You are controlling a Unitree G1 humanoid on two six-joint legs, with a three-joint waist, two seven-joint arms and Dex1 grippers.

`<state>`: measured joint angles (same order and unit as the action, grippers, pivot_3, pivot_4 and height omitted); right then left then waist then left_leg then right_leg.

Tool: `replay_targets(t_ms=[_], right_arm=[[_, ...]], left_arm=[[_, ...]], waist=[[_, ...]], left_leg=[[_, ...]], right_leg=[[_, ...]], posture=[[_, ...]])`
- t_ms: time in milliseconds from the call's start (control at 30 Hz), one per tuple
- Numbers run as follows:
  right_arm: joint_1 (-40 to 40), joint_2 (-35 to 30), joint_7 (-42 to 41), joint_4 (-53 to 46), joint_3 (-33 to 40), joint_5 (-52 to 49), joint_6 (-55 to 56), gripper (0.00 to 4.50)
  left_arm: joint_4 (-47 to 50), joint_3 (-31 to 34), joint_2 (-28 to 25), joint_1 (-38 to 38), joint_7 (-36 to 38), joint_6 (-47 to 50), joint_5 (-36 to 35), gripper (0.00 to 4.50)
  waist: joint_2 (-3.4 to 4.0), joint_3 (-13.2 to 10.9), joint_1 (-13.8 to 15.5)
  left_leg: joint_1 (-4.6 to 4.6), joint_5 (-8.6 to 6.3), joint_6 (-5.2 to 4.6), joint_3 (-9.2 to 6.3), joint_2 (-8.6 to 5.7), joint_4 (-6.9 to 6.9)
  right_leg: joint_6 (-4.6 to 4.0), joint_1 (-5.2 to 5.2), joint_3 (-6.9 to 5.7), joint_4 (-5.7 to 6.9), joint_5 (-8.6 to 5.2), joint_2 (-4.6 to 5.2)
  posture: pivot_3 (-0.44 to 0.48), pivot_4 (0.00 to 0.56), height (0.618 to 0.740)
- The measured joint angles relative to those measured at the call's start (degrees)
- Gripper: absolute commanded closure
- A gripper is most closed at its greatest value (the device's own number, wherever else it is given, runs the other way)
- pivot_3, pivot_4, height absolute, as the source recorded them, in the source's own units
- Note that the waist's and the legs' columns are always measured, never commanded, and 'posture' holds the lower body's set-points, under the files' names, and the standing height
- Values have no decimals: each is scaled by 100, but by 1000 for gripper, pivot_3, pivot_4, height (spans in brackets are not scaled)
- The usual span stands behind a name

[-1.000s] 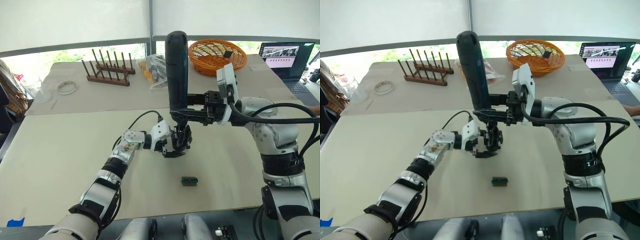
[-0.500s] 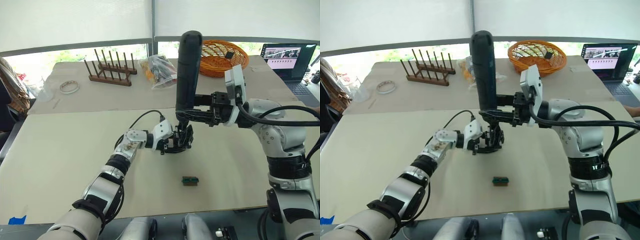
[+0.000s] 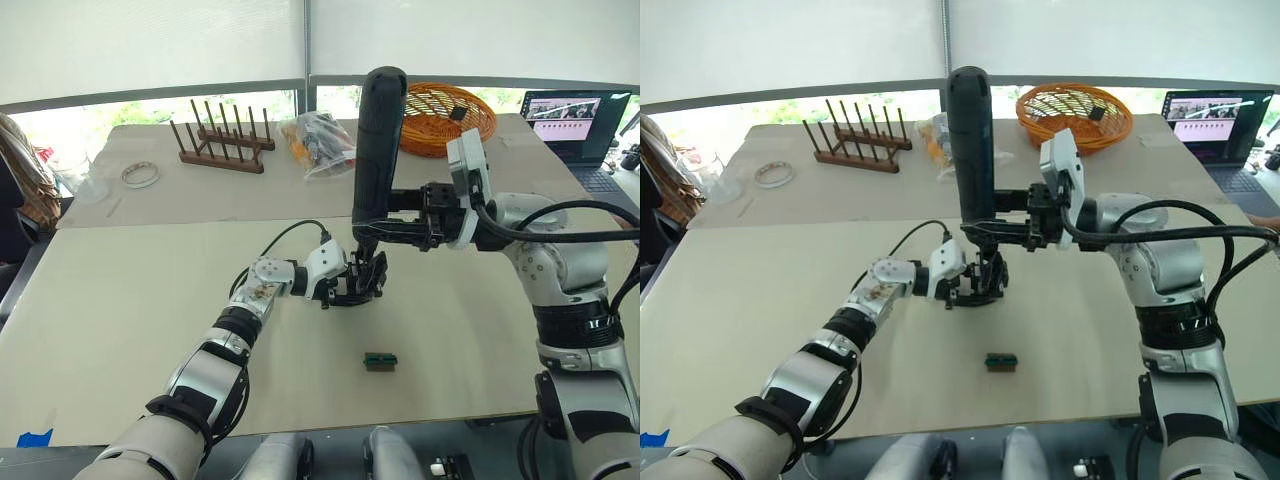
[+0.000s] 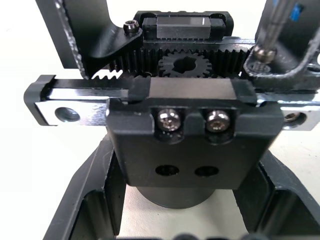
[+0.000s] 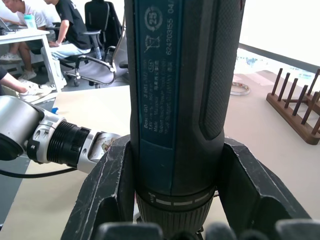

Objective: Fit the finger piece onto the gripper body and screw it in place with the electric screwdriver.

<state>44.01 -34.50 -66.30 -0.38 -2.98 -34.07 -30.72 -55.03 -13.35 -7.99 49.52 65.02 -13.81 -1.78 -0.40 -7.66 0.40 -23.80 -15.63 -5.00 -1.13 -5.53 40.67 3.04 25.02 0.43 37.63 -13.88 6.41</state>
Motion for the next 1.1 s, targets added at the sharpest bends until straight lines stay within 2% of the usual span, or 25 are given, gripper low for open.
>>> replay_targets(t_ms=[300,800,1100], right_arm=[[-55,-39,-246,100,-115,129,365,2594],[-147,-36,-192,96,-41,124,428,2594],[16,-35,56,-183,31,79,-19,2594]], left_arm=[[3,0,-3,-10,-32,13,46,2164],[53,1,-26,-50,-45,14,47,2164],[128,3,-60,-71,-8,5,44,2164]], waist=[[-27,19,-3],[-34,26,-6],[-34,25,-11]], left_leg=[[3,0,1,0,2,0],[4,-1,2,-1,5,0],[-3,-1,2,-1,5,-2]], right_leg=[[0,-2,0,0,0,1],[0,-3,5,-2,0,9],[0,7,13,-2,0,12]], posture=[[0,150,740],[0,150,740],[0,150,740]])
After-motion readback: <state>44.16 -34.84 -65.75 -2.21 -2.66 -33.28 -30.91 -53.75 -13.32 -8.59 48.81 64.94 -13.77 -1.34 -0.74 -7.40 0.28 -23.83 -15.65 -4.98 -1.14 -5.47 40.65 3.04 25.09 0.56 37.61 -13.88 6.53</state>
